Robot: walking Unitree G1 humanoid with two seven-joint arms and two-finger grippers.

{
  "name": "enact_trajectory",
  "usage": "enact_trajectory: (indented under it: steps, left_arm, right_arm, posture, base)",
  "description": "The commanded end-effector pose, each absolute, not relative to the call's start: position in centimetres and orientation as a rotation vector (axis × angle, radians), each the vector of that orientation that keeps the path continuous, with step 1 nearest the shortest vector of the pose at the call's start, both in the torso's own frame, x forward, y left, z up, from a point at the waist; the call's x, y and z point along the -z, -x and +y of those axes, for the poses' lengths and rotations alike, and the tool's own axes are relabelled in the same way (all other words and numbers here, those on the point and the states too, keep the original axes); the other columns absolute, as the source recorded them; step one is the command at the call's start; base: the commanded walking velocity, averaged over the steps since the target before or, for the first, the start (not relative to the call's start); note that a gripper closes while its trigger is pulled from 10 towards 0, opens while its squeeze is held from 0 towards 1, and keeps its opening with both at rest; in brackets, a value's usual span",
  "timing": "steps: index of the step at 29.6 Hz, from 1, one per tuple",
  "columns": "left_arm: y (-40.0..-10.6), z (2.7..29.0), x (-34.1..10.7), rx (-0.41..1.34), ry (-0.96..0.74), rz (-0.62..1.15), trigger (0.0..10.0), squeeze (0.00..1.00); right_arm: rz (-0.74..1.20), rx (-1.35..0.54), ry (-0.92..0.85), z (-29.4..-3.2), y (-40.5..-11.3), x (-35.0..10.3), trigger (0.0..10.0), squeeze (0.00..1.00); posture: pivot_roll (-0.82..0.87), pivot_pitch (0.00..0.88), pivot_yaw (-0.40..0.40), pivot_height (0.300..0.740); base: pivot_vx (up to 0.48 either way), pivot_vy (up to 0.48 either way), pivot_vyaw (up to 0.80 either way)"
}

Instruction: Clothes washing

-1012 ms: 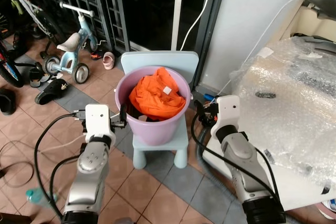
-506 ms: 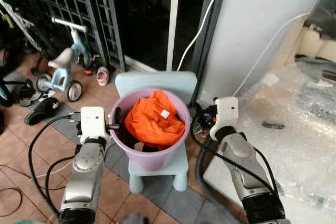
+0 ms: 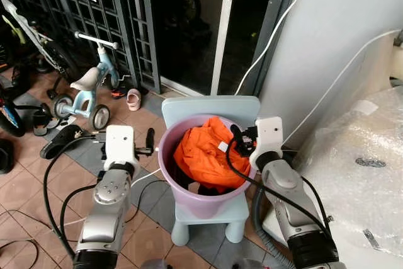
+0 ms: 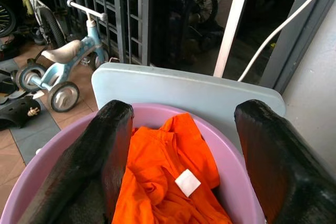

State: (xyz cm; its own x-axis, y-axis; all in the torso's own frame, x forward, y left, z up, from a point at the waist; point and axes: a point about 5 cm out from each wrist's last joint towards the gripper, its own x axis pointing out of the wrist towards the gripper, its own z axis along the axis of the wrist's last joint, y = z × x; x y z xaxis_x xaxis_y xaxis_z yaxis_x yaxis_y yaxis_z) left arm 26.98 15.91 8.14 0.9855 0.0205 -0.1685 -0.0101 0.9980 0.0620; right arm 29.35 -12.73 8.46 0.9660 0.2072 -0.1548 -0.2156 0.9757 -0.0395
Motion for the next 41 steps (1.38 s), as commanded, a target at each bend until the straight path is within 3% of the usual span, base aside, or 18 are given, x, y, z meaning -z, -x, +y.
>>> enact_trajectory:
  steps: [1, 11, 22, 32, 41]
  left_arm:
    - [-27.1, 15.0, -8.4, 0.009, -0.058, 0.166, 10.0, 0.00]
    - [-26.7, 15.8, -7.8, -0.003, -0.075, 0.192, 10.0, 0.00]
    - [-27.0, 15.3, -7.9, 0.001, -0.059, 0.192, 10.0, 0.00]
    - [-27.0, 15.4, -7.9, -0.017, -0.033, 0.189, 10.0, 0.00]
    - [-26.9, 15.1, -7.8, -0.021, -0.034, 0.191, 10.0, 0.00]
  right_arm:
    - [0.171, -0.176, 0.081, -14.1, -29.4, -8.3, 10.0, 0.00]
    - [0.215, -0.145, 0.083, -14.4, -29.2, -7.5, 10.0, 0.00]
    - [0.193, -0.150, 0.083, -14.6, -29.4, -8.1, 10.0, 0.00]
    - [0.184, -0.212, 0.086, -13.9, -29.6, -8.2, 10.0, 0.00]
    - [0.186, -0.216, 0.105, -14.2, -30.0, -8.2, 10.0, 0.00]
  posture:
    - [0.03, 0.000, -0.018, 0.740]
    - [0.03, 0.000, -0.005, 0.740]
    - [0.01, 0.000, 0.003, 0.740]
    - [0.02, 0.000, -0.016, 0.740]
    - [0.03, 0.000, -0.037, 0.740]
  base:
    - [0.000, 0.000, 0.00]
    - [0.000, 0.000, 0.00]
    - [0.343, -0.252, 0.00]
    - [0.425, 0.052, 0.00]
    - [0.029, 0.000, 0.00]
